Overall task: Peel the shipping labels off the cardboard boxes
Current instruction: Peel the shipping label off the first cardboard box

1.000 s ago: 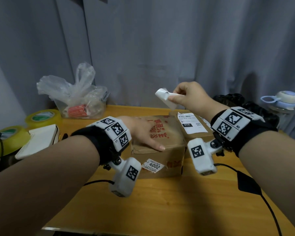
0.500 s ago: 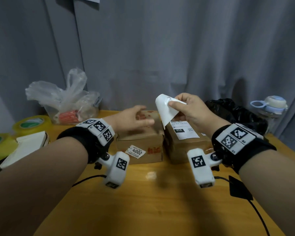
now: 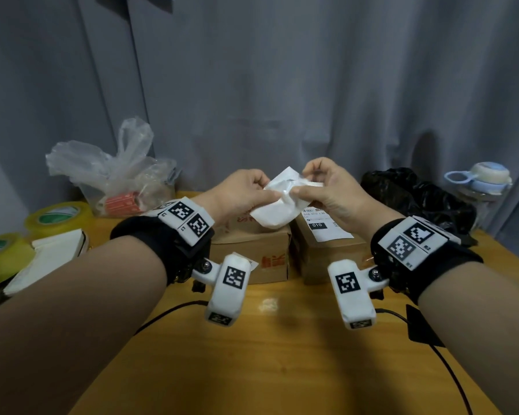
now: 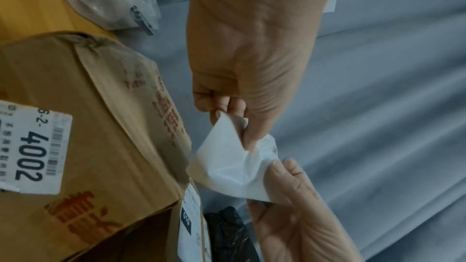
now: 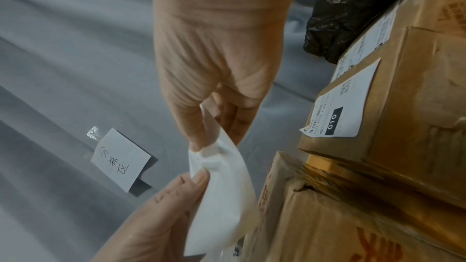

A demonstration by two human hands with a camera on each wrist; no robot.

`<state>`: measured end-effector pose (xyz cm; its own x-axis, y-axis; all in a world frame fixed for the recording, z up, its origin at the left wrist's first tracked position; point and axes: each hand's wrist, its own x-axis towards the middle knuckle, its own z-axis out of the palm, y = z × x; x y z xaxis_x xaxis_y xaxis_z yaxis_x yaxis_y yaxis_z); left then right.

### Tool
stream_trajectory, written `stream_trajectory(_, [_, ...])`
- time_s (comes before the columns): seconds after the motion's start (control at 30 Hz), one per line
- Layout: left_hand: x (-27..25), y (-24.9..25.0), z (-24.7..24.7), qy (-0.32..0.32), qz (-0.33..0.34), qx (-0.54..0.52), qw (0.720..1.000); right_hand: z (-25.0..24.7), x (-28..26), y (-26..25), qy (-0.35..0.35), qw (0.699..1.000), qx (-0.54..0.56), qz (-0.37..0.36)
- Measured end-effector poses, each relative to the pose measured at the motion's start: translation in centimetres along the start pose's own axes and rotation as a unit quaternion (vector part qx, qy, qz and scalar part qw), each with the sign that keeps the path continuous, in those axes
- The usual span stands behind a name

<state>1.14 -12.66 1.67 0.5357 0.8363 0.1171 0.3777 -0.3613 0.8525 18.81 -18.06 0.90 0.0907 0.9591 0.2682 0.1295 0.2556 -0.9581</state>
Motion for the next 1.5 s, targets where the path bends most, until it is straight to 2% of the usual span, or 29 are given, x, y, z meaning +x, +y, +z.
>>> stream_trajectory(0.13, [-0.1, -0.5, 0.3, 0.007, 0.005, 0.066, 0.998, -0.2, -0.1, -0.3, 0.021, 1.0, 0.015, -0.008])
stream_trajectory(0.2, [-0.3, -0.7, 0.4, 0.004, 0.022, 0.119, 0.993, -0.5, -0.2, -0.4, 0.031, 0.999, -0.015, -0.006])
stream_trajectory(0.3, [-0.8, -1.1, 0.5, -0.021, 0.053, 0.202, 0.978, -1.2, -0.8, -0.1, -0.009, 0.994, -0.107, 0.004])
stream_trajectory(0.43, [-2.3, -1.5, 0.8, -0.066, 0.081, 0.251, 0.962, -2.2, -2.4, 0.5, -0.07, 0.965, -0.249, 0.034])
stream_trajectory(0.57, [-3.9, -2.1, 1.3, -0.081, 0.096, 0.256, 0.958, -2.4, -4.2, 1.7, -0.058, 0.971, -0.229, 0.031])
stream_trajectory(0.63, [-4.6, -2.4, 1.5, -0.075, 0.102, 0.232, 0.964, -2.2, -5.1, 2.2, -0.052, 0.976, -0.212, 0.024])
stream_trajectory(0.7, [-5.5, -2.8, 1.6, -0.062, 0.106, 0.197, 0.973, -1.9, -6.0, 2.6, -0.027, 0.97, -0.24, -0.001])
stream_trajectory(0.83, [-6.8, -3.2, 1.4, 0.008, 0.12, 0.22, 0.968, -1.1, -7.3, 3.4, -0.005, 0.959, -0.281, -0.02])
stream_trajectory(0.9, [-7.3, -3.5, 1.2, 0.055, 0.11, 0.229, 0.966, -0.4, -8.4, 4.1, -0.036, 0.953, -0.3, 0.012])
stream_trajectory(0.97, [-7.6, -4.0, 1.3, 0.087, 0.088, 0.242, 0.962, 0.4, -9.5, 4.9, -0.114, 0.937, -0.323, 0.067])
stream_trajectory(1.03, [-7.5, -4.4, 1.2, 0.104, 0.061, 0.249, 0.961, 1.0, -10.1, 5.7, -0.214, 0.89, -0.38, 0.132])
stream_trajectory(1.07, [-7.3, -4.7, 1.1, 0.111, 0.049, 0.252, 0.96, 1.2, -10.2, 5.8, -0.241, 0.867, -0.407, 0.157])
stream_trajectory(1.1, [-7.0, -4.9, 0.9, 0.118, 0.037, 0.253, 0.959, 1.4, -10.1, 5.6, -0.249, 0.858, -0.416, 0.171])
stream_trajectory(1.13, [-6.6, -5.1, 0.5, 0.125, 0.027, 0.254, 0.959, 1.5, -9.8, 5.1, -0.242, 0.862, -0.409, 0.177])
stream_trajectory(1.2, [-5.6, -5.2, -0.2, 0.134, 0.0, 0.261, 0.956, 1.6, -8.9, 3.9, -0.207, 0.889, -0.374, 0.162])
stream_trajectory(1.27, [-4.7, -5.3, -0.7, 0.129, -0.052, 0.281, 0.95, 1.9, -7.5, 2.9, -0.131, 0.917, -0.363, 0.104])
stream_trajectory(1.33, [-3.8, -5.0, -1.0, 0.118, -0.1, 0.292, 0.944, 2.3, -5.7, 2.3, -0.04, 0.922, -0.384, 0.031])
stream_trajectory(1.4, [-2.9, -4.6, -1.2, 0.093, -0.146, 0.284, 0.943, 2.9, -3.5, 2.3, 0.015, 0.912, -0.409, -0.01])
stream_trajectory(1.43, [-2.4, -4.6, -1.3, 0.069, -0.159, 0.268, 0.948, 3.3, -2.4, 2.5, 0.02, 0.909, -0.417, 0.0])
stream_trajectory(1.5, [-1.5, -4.7, -1.3, -0.003, -0.135, 0.213, 0.968, 4.2, -0.2, 2.9, -0.002, 0.906, -0.418, 0.062])
